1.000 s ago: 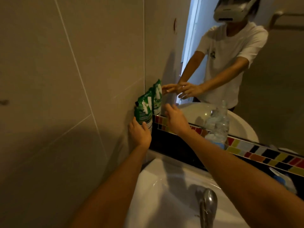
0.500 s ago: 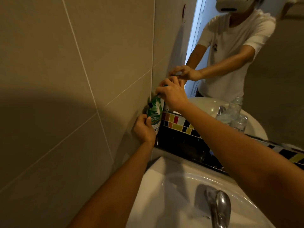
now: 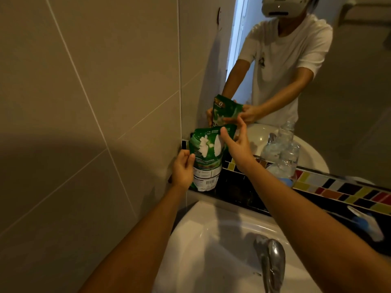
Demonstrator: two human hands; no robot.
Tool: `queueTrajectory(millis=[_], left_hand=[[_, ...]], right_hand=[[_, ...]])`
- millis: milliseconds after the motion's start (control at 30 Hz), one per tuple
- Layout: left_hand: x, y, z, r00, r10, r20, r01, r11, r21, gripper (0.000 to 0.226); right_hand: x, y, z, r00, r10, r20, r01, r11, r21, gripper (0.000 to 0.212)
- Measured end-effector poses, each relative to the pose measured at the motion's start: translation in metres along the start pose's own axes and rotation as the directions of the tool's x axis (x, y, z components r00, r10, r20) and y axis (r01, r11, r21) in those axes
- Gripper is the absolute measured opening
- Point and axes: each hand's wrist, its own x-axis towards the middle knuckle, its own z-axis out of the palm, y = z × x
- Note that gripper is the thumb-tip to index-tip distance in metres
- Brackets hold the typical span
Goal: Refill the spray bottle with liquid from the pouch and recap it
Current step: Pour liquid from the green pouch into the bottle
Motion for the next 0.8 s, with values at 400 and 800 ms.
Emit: queueTrajectory(millis=[400,800], left_hand=[[-0.033,0.000,0.007,0.999,-0.027,-0.030,0.025,0.998,-0.065,0.023],[-0.112,0.101,0.091,0.938,0.191,0.288,-0.146,0.974,-0.171,0.031]], right_hand=[[-0.042,0.035,-0.006,0.999,0.010,-0.052,-0.014,0.997,-0.077,0.022],[-0.103,-0.072,-0.102,0.827,-0.297,-0.477,0.215,0.952,-0.220,0.032]])
